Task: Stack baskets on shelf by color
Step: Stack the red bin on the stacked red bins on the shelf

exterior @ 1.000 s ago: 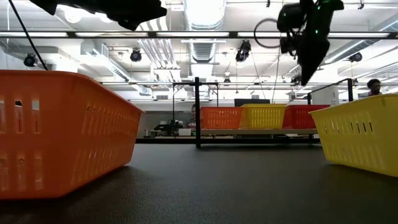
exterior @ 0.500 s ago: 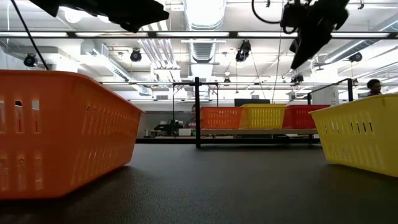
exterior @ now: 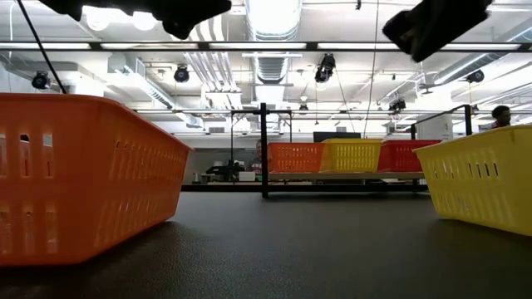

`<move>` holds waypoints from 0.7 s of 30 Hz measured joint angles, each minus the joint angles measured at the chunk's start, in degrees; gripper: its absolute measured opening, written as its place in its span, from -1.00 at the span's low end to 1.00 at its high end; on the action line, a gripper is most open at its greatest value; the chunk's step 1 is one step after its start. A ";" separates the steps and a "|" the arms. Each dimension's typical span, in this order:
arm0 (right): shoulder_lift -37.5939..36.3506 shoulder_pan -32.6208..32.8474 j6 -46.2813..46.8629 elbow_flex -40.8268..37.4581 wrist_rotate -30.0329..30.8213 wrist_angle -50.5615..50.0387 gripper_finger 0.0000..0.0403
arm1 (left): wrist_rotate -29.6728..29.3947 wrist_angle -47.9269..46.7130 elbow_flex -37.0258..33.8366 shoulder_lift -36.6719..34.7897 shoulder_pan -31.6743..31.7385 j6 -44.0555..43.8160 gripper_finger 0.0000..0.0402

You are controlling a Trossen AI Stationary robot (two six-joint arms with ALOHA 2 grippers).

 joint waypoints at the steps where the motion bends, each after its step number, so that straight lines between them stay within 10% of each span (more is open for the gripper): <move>1: 0.26 1.58 0.00 -0.06 0.50 0.08 -0.96 | -0.07 0.35 0.00 0.01 -0.11 -1.34 -0.23; 11: 0.44 11.40 -3.42 -4.28 10.54 10.87 -0.96 | -5.40 1.91 1.78 9.38 -2.53 -21.24 -0.23; 21: 0.33 11.38 -5.83 -6.95 12.06 14.74 -0.96 | -12.51 -59.05 11.14 11.77 -1.66 -66.43 -0.23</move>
